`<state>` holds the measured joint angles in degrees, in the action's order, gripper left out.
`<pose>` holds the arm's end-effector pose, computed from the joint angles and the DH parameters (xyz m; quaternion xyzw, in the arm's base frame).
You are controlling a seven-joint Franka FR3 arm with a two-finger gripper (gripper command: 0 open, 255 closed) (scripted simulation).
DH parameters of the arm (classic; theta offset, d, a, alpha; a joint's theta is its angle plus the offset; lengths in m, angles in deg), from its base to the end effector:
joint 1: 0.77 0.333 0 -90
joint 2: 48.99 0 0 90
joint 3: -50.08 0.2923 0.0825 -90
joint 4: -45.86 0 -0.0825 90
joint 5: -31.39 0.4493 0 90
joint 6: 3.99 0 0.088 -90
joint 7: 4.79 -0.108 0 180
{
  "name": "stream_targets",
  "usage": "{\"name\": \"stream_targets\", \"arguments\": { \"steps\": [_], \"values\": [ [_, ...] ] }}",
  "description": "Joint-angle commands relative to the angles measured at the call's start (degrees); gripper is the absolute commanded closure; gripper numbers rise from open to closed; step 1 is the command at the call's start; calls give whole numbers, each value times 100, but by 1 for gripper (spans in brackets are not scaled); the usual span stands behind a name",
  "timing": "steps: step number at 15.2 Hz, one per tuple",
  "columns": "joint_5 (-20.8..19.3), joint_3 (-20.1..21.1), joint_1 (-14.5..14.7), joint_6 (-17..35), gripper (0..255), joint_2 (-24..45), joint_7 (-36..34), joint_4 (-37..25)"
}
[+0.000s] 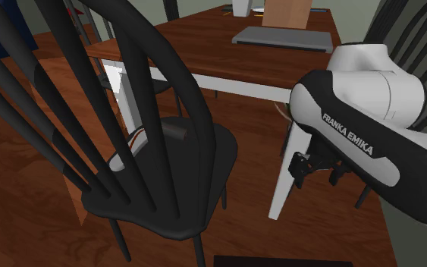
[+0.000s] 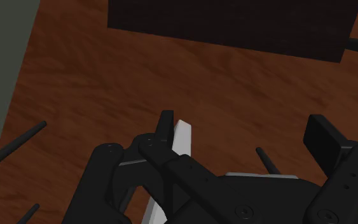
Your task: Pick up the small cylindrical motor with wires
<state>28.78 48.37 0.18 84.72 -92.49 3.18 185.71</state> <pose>0.3872 -0.0107 0.5153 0.9953 0.0685 -0.0674 0.0077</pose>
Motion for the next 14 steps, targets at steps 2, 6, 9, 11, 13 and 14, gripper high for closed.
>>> {"name": "stream_targets", "arguments": {
  "steps": [2,6,9,11,13,14],
  "values": [
    [110,115,57,29,0,54,-137,-24],
    [523,567,272,168,0,335,-678,-182],
    [795,898,414,290,0,612,-1073,-367],
    [955,1114,496,377,0,824,-1333,-522],
    [1094,1327,571,464,0,1058,-1592,-701],
    [1155,1432,604,508,0,1182,-1721,-800]
  ]
}}
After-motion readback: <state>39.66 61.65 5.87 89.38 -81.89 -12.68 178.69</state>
